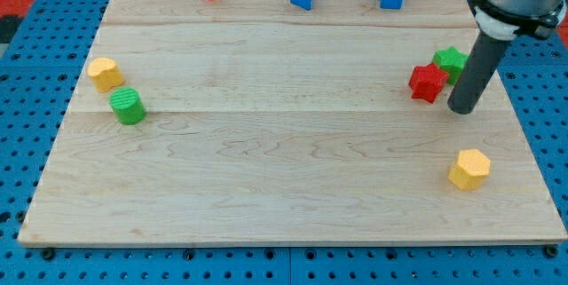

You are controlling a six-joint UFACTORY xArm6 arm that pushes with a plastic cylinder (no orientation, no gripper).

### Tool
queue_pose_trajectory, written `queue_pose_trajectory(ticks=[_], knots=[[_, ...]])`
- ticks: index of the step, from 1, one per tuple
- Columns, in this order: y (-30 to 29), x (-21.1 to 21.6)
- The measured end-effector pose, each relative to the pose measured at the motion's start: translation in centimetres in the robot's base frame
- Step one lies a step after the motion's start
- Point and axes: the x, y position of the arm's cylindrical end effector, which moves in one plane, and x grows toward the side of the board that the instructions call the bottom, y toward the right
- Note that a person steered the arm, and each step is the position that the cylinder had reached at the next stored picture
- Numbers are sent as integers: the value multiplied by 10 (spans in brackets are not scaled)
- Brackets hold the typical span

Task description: Move the red star to the bottom center of the board

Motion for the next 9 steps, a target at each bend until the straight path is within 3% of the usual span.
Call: queue_pose_trajectory(ticks=[1, 2, 3, 4, 5, 6, 7, 8, 9], knots=[[8, -36], [-51, -36], [-168, 40], [-232, 93], [-166, 58], [-191, 27], [-258, 30], [-263, 86], [-268, 67]])
